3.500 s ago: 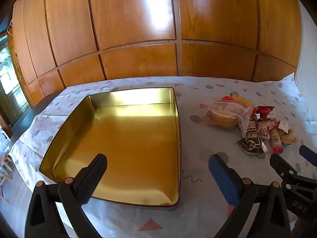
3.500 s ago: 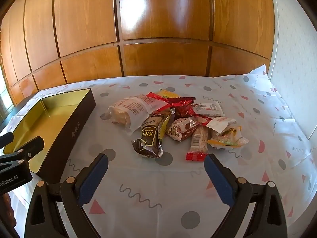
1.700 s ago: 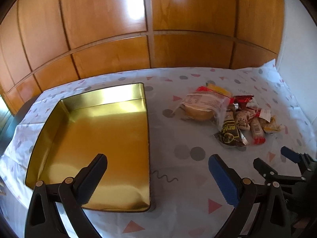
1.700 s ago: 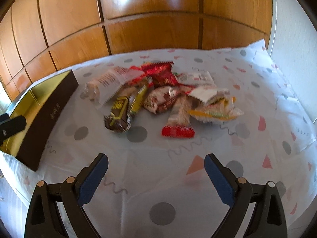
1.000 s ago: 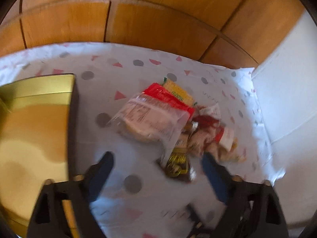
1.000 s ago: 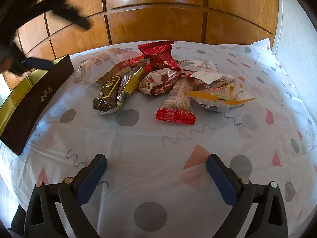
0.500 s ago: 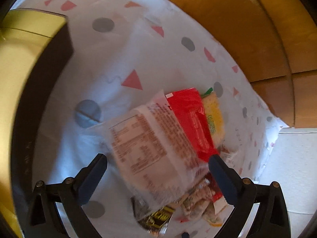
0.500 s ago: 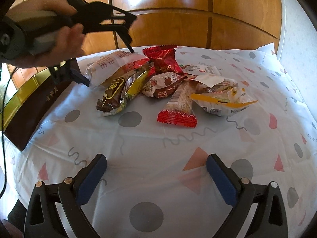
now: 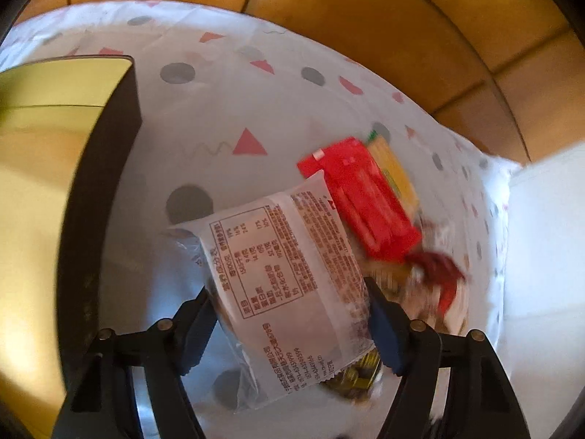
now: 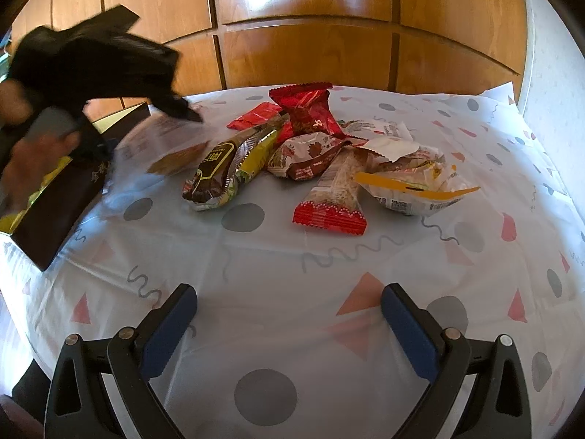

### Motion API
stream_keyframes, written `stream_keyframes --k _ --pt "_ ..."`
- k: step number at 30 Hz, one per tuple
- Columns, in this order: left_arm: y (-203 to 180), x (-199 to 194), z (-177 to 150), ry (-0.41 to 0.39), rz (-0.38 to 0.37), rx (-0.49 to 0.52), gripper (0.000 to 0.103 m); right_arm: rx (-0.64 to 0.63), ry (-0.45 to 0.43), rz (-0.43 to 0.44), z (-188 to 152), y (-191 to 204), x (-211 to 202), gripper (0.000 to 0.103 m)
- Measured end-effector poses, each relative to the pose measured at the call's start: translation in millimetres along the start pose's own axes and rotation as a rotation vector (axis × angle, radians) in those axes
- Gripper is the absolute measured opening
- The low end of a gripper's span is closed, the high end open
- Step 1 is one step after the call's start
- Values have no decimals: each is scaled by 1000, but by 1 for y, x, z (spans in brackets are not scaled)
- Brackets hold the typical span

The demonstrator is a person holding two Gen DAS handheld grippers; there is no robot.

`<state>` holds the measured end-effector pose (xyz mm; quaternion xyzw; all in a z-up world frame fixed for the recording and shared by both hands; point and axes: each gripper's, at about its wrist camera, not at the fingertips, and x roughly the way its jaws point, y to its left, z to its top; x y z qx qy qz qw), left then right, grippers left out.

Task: Organize snacks
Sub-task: 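Grasp the clear bread bag with the left tool and lift it, then carry the bread bag with the left tool while the right tool grasps a red candy packet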

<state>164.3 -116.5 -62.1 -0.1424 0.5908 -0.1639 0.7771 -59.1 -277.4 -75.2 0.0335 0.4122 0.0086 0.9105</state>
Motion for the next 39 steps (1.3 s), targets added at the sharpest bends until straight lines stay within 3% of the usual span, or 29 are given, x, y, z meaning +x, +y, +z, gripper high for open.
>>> stream_keyframes --k 2,5,11,13,16,20,25,34,36,39 --pt "-1 -11 -14 -3 -4 68 74 -13 6 7 1 -1 0 103" --pt "-7 -27 -35 -21 5 184 74 -18 32 21 3 -6 -4 94" --pt "-21 -52 -95 -55 45 453 75 58 69 46 11 -33 -15 63" --pt "-24 -53 -113 -62 54 506 75 86 63 43 15 -43 -20 49" --pt "-27 -44 -138 -68 92 579 75 156 48 78 26 -56 -30 36" --pt "-21 -35 -151 -108 95 575 77 220 9 123 47 -63 -41 35" --pt "-11 -24 -148 -85 44 503 79 107 -37 111 82 -49 -36 35" --pt "-11 -22 -160 -136 53 539 79 28 40 103 127 -22 32 47" --pt "-9 -22 -159 -137 44 530 79 -2 36 66 133 -17 42 53" --pt "-8 -21 -159 -142 39 525 80 -27 41 10 138 -13 58 53"
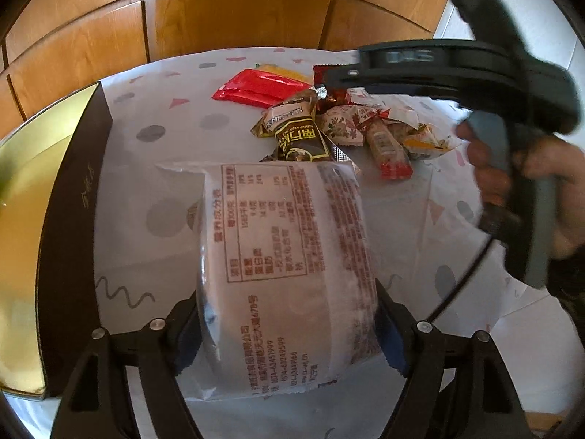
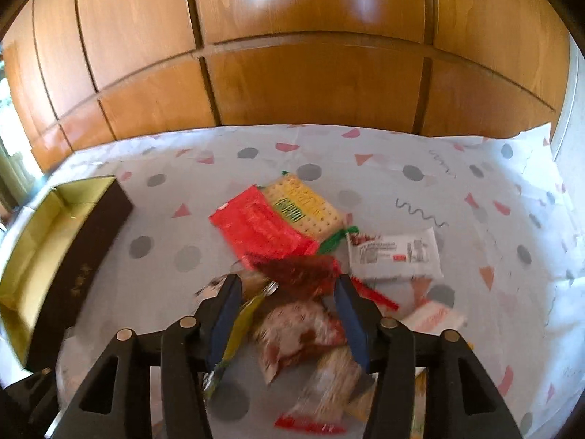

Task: Organize snacks
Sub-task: 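Carry the bread bag with the left tool while the right tool grasps a red candy packet, then lower the bread bag into the gold tin and open the left tool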

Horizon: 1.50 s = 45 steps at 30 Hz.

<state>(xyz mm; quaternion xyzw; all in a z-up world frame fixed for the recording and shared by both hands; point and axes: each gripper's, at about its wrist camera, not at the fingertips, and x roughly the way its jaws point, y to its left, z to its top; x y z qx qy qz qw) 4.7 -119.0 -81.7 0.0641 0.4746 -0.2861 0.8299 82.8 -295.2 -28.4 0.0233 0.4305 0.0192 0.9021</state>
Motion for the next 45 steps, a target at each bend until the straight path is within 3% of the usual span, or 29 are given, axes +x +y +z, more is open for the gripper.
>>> stream_keyframes --k 2,4,6,11,15,18,24,30,31,33,39,45 --pt "-1 -1 -1 -3 4 4 81 -20 5 -17 3 1 9 52" --pt "-2 -1 -1 -6 6 8 81 -24 14 -31 5 0 13 17" --pt "-3 -2 -2 -8 7 10 82 11 -14 -29 6 -6 6 5" --pt "-5 -3 -5 -22 13 17 82 123 -95 25 7 -29 -30 4" --pt "-11 -6 -11 -32 39 46 82 114 -78 60 -1 -35 -40 6" --pt "-9 -7 -11 -30 43 42 81 101 -61 49 -6 -32 -35 41" --pt "-6 -8 -11 -36 43 43 82 27 -26 41 8 -16 -13 56" --pt "-7 -8 -12 -42 45 48 82 -69 45 -1 28 3 29 55" --pt "-7 -8 -12 -44 46 49 82 -72 66 15 29 3 35 36" --pt "-8 -9 -13 -49 49 55 82 -79 72 -20 28 2 40 31" --pt "-4 -16 -16 -80 38 30 73 41 -113 -15 28 -20 -23 30" --pt "-1 -25 -17 -91 13 22 70 75 -167 77 11 -23 -79 30"
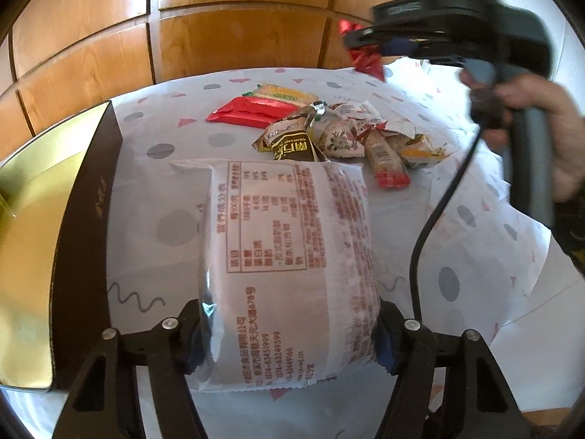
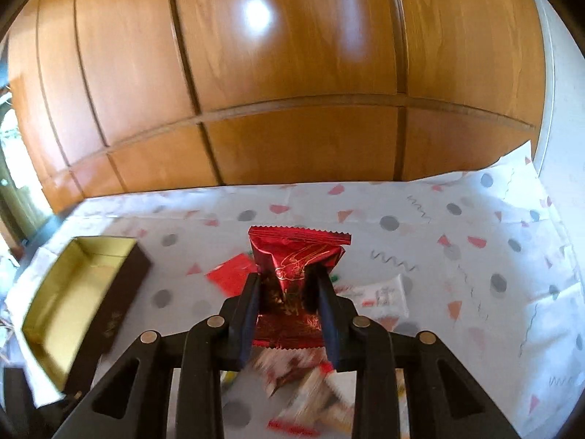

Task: Organize snacks
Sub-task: 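Lower the bread bag into the gold tin and open the left tool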

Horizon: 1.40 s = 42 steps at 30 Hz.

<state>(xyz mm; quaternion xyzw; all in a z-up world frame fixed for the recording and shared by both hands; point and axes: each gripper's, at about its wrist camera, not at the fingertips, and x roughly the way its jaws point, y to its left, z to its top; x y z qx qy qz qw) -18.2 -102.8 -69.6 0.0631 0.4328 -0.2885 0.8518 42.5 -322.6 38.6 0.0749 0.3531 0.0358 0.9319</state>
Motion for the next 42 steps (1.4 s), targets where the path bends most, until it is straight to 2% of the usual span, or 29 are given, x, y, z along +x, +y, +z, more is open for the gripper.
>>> stream_keyframes --k 6,12,14,18,22,26,28,31,35,38,40,42 --pt "23 -50 16 -96 -60 -105 70 6 47 103 -35 21 -21 30" --pt "80 -102 44 -193 -51 -274 71 14 98 169 -69 42 -18 30" --pt "111 -111 55 -201 -7 -342 71 19 114 181 -76 48 -13 30" --pt "156 -97 73 -137 95 -390 71 16 137 200 -81 56 -6 30" --pt "185 -70 89 -59 159 -399 71 12 153 216 -85 64 -4 30" --pt "203 -41 105 -15 231 -406 74 16 172 219 -88 68 0 30" --pt "203 -32 109 -17 243 -393 85 20 175 215 -89 68 1 31" --pt "201 -32 111 -44 268 -411 92 34 181 211 -91 68 2 31" --pt "187 -50 97 -112 318 -436 94 41 184 218 -92 70 4 31" --pt "170 -69 81 -163 412 -418 95 27 186 235 -93 78 3 31" --pt "159 -83 69 -205 474 -392 99 15 187 250 -92 84 3 31" --pt "150 -95 55 -236 504 -376 103 -5 191 269 -91 93 4 31"
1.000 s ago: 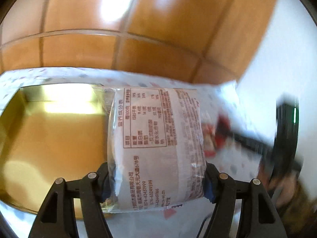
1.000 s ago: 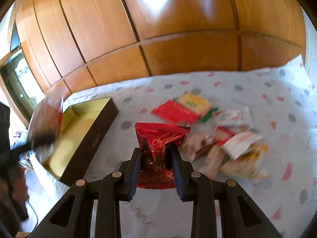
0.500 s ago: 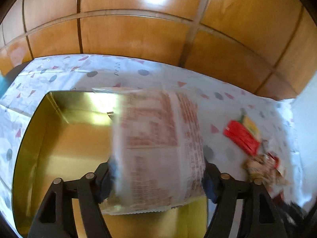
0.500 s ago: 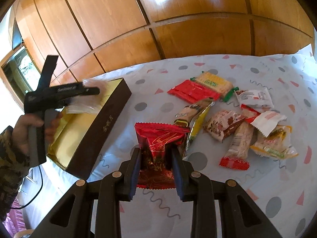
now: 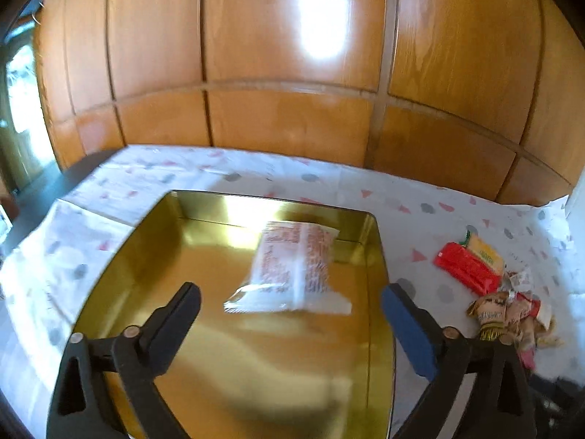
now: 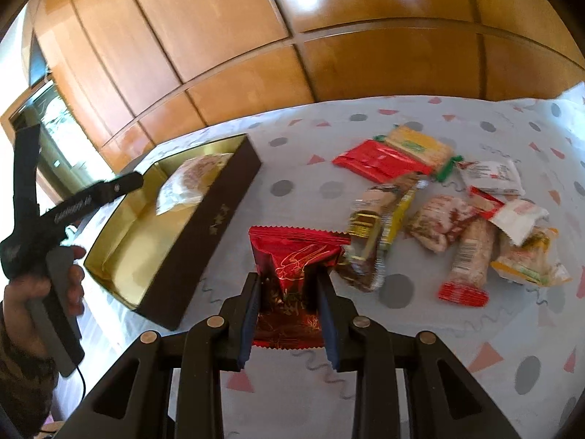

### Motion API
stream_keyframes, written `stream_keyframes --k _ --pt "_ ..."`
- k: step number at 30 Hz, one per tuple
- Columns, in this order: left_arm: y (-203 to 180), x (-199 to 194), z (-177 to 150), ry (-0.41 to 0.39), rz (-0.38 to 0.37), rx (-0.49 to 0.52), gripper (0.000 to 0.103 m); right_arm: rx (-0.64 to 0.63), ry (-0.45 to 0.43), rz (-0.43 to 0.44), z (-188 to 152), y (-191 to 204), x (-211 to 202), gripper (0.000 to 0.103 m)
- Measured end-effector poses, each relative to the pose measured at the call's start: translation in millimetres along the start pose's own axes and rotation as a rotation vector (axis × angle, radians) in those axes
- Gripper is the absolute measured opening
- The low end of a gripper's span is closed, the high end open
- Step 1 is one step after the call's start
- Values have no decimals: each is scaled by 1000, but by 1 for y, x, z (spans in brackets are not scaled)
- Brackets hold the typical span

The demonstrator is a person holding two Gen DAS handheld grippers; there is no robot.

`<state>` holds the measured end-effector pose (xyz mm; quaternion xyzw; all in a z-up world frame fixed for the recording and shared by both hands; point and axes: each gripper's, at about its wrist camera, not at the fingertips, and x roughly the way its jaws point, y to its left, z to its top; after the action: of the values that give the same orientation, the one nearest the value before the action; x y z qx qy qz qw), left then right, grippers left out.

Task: Organize snacks
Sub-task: 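Lower the bread bag into the gold tin and open the left tool, then carry the red candy packet into the tin and open the right tool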

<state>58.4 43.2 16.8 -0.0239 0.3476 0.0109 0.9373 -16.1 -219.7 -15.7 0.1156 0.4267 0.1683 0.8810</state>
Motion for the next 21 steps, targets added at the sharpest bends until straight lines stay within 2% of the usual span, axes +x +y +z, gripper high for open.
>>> stream_keyframes --k 12,21 --pt "31 -30 -36 14 65 -12 103 -167 29 118 27 68 22 31" --pt "62 -35 -45 23 113 -78 103 -202 38 169 57 112 44 31"
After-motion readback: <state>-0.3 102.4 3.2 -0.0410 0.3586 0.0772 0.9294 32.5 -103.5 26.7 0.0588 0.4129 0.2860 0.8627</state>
